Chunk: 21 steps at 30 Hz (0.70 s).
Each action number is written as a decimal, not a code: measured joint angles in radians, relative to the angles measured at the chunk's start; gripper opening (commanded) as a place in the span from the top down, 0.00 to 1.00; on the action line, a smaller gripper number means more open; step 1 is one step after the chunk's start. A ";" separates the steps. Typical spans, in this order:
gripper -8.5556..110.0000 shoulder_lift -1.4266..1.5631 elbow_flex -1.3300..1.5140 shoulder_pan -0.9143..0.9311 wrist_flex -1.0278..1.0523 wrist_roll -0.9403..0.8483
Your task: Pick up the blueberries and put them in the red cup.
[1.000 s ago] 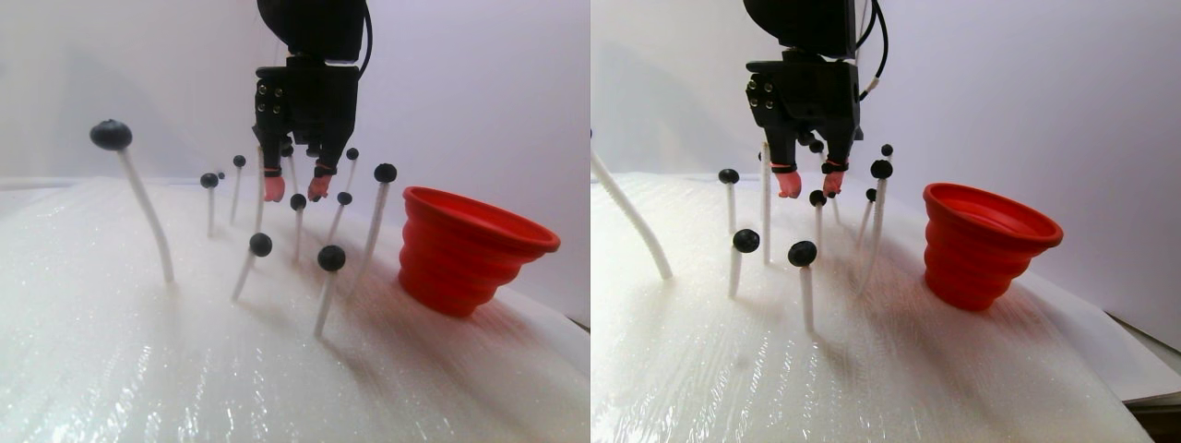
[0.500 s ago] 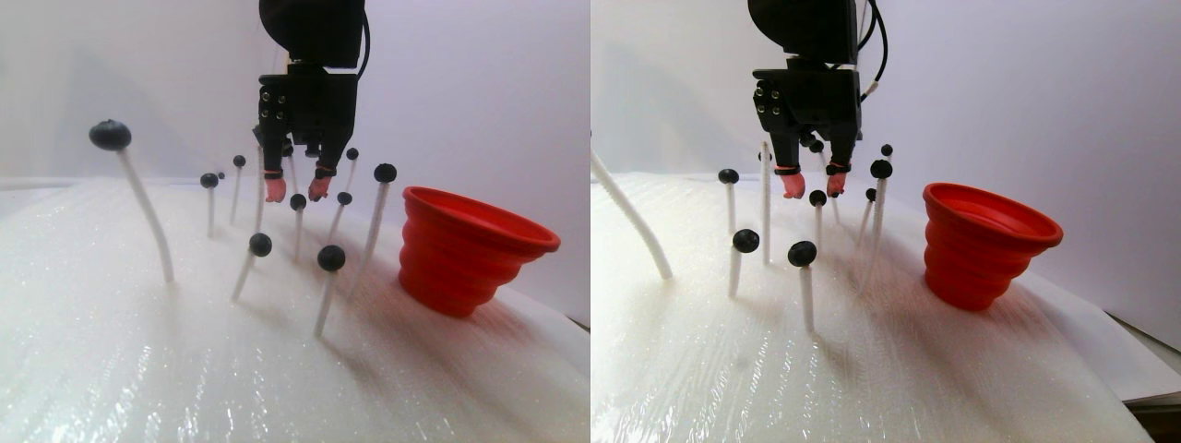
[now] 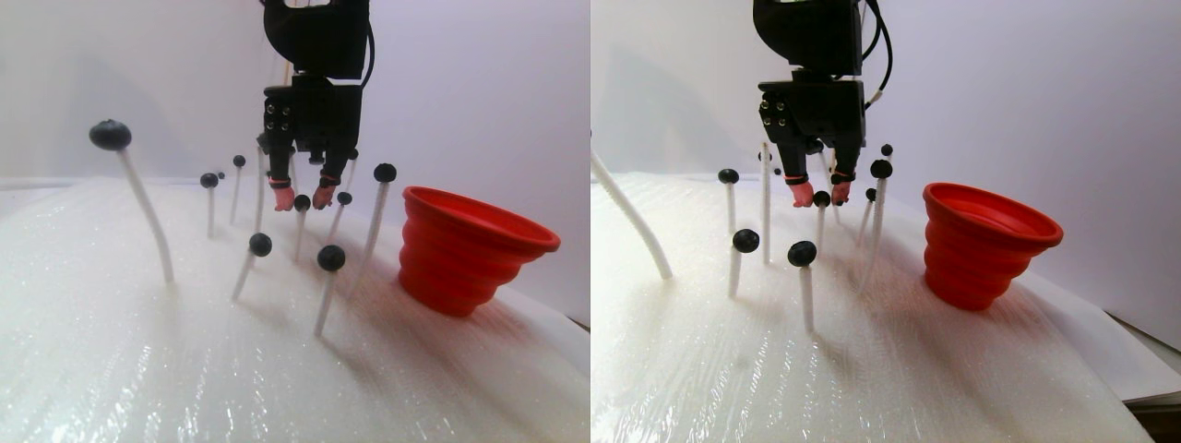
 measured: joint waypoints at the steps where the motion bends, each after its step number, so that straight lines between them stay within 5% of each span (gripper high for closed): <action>1: 0.80 -0.002 0.000 0.000 -0.005 0.000; 21: 0.83 -0.009 0.000 0.000 -0.028 -0.015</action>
